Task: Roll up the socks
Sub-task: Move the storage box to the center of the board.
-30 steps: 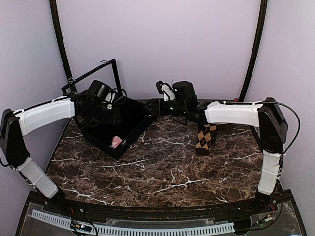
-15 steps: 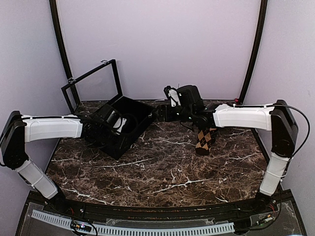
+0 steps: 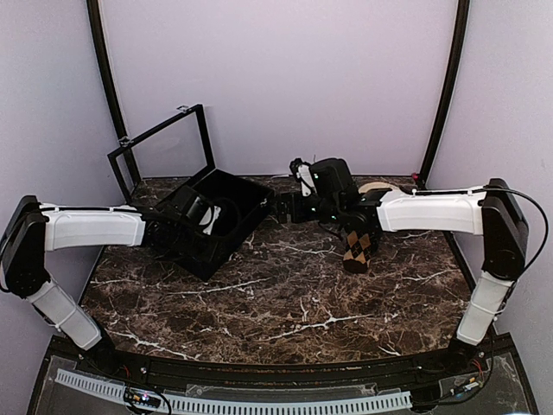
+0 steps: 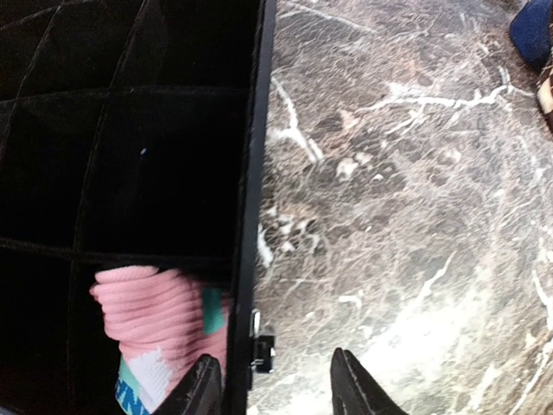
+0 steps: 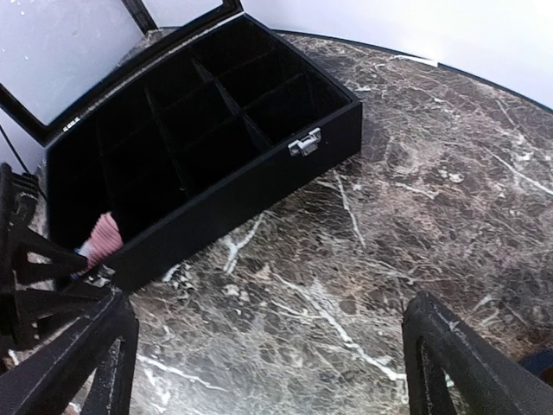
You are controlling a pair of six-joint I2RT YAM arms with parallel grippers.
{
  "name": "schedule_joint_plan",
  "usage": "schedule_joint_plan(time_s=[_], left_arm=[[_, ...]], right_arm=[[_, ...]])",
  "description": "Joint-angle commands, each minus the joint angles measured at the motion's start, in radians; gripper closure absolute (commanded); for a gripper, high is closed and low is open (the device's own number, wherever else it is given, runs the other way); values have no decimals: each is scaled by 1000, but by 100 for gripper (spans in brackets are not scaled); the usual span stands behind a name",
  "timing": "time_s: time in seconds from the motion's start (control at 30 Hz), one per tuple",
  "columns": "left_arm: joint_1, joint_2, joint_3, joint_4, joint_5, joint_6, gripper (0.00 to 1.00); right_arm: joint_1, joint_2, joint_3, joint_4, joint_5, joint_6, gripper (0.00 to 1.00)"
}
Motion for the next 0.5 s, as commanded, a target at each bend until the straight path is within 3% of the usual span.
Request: schedule_joint_plan(time_s=[0.0, 0.13, 0.27, 0.37, 0.47], left_arm=[[0, -77, -51, 81, -50, 31, 54], [-1, -131, -88, 194, -54, 63, 53], [0, -161, -104, 316, -21, 113, 51], [-1, -154, -107, 384, -37, 104, 39], [0, -136, -109, 455, -37, 87, 38]], right_arm=[[33, -63, -7, 2, 110, -80, 0], [46, -95, -25, 40, 262, -174, 1], [44, -138, -119, 252, 440, -191, 1], [40, -150, -157, 312, 457, -244, 2], [38, -153, -158, 308, 484, -260, 20]])
